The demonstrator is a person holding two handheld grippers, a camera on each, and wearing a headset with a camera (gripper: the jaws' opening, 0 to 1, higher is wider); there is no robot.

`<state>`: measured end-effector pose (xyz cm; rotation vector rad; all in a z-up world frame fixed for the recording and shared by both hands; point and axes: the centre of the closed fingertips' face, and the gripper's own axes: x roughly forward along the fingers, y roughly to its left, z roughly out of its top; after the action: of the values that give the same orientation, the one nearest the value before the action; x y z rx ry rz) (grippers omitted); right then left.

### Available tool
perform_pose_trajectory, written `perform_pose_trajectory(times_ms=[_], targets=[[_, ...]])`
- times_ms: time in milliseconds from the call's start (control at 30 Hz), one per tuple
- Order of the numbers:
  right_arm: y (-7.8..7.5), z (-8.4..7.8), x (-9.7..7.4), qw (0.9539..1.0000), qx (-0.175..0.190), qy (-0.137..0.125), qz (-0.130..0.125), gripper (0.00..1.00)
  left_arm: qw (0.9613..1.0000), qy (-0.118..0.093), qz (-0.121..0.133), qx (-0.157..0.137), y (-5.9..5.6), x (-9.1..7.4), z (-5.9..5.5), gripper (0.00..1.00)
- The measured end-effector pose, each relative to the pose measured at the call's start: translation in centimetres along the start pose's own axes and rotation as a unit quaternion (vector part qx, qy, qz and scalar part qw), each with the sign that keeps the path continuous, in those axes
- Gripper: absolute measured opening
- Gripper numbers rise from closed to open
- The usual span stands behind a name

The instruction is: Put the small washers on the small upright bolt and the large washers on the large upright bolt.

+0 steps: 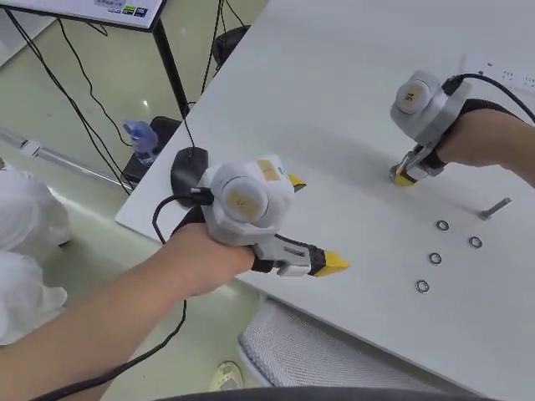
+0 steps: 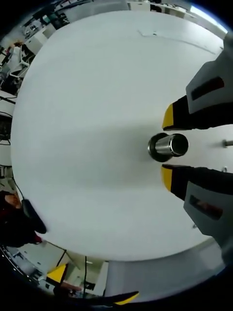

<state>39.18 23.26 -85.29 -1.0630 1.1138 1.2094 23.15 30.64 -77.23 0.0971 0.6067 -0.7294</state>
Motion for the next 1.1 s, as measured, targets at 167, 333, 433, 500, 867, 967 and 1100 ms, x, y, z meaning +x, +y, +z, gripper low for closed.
perform_pose_trajectory(times_ms=[167,333,433,500,867,967,1100], targets=[[-0.4,0.4,-0.1,0.9999,-0.008,-0.008,0.0,0.37,1.0,0.0,0.001,0.0,0.3,-0.1,0.0,0.77],[-0.7,0.5,-0.5,0.9999,-0.007,-0.013,-0.002,0.37,1.0,-0.001,0.002,0.0,0.4,-0.1,0.2,0.77],[-0.8,0.6,-1.2,0.9997,-0.014,-0.021,-0.006,0.37,1.0,-0.001,0.002,0.0,0.3,0.0,0.1,0.77],[-0.9,0.7,-1.6,0.9994,-0.021,-0.027,-0.01,0.37,1.0,-0.002,0.002,-0.001,0.3,0.0,0.0,0.77],[-1.6,1.1,-3.6,0.997,-0.034,-0.069,-0.013,0.36,1.0,-0.001,0.009,-0.001,0.5,-0.3,-0.1,0.77],[-1.6,0.9,-4.3,0.9962,-0.041,-0.076,-0.014,0.36,0.9999,-0.003,0.012,-0.003,0.6,-0.4,-0.1,0.77],[-0.6,0.4,-5.5,0.9948,-0.049,-0.088,-0.013,0.39,0.9999,-0.003,0.012,-0.002,0.6,-0.5,-0.1,0.77]])
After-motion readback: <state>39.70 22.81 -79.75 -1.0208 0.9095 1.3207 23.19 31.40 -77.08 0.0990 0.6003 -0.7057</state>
